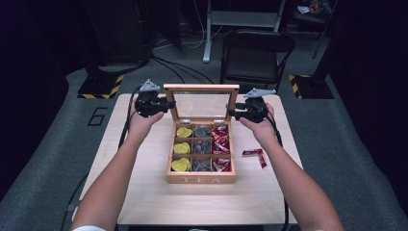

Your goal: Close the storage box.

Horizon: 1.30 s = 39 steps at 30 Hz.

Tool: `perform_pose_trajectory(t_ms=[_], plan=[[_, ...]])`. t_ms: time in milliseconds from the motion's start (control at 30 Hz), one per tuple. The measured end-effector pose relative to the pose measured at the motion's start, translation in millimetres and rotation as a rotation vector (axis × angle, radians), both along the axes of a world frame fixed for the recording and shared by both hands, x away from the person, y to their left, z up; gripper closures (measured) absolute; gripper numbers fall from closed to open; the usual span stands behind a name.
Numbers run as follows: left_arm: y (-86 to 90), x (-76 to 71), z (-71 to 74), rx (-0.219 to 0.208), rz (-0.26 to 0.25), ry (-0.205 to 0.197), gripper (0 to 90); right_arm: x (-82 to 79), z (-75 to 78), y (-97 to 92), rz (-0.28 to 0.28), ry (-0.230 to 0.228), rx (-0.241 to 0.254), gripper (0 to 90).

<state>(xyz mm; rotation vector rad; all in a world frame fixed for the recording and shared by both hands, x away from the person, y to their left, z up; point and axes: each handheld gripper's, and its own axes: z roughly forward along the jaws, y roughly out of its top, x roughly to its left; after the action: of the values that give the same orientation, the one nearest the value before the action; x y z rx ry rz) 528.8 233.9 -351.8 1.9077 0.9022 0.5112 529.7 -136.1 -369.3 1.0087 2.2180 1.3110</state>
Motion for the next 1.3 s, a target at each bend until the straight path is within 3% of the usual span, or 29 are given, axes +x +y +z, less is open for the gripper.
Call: perform_pose_trajectory(t_ms=[100, 300, 433, 700, 900, 1100, 1300], plan=[[2.0, -3.6, -3.7, -0.028, -0.002, -0.001, 61.9, -4.8, 7.0, -1.3, 0.011, -0.011, -0.005, 51.7], [1.6, -9.4, -3.1, -0.009, -0.011, 0.009, 61.3, -13.9, 23.2, -2.1, 0.032, -0.047, -0.016, 51.7], [3.6, -13.7, -6.6, -0.027, -0.017, 0.011, 60.7, -19.0, 29.6, -1.9, 0.047, -0.058, -0.023, 52.0], [3.8, -20.7, -8.0, -0.013, -0.027, 0.019, 60.0, -25.0, 35.7, -1.2, 0.079, -0.066, -0.017, 54.9], [5.0, -24.8, -11.8, -0.028, -0.029, 0.013, 59.5, -27.7, 39.0, -3.7, 0.088, -0.048, -0.015, 58.8], [5.4, -29.7, -14.2, -0.024, -0.038, 0.014, 59.1, -33.2, 40.1, -3.7, 0.114, -0.046, -0.029, 57.5], [6.3, -36.0, -17.7, -0.019, -0.047, 0.02, 58.5, -42.5, 38.4, -1.8, 0.128, -0.078, -0.068, 58.0]])
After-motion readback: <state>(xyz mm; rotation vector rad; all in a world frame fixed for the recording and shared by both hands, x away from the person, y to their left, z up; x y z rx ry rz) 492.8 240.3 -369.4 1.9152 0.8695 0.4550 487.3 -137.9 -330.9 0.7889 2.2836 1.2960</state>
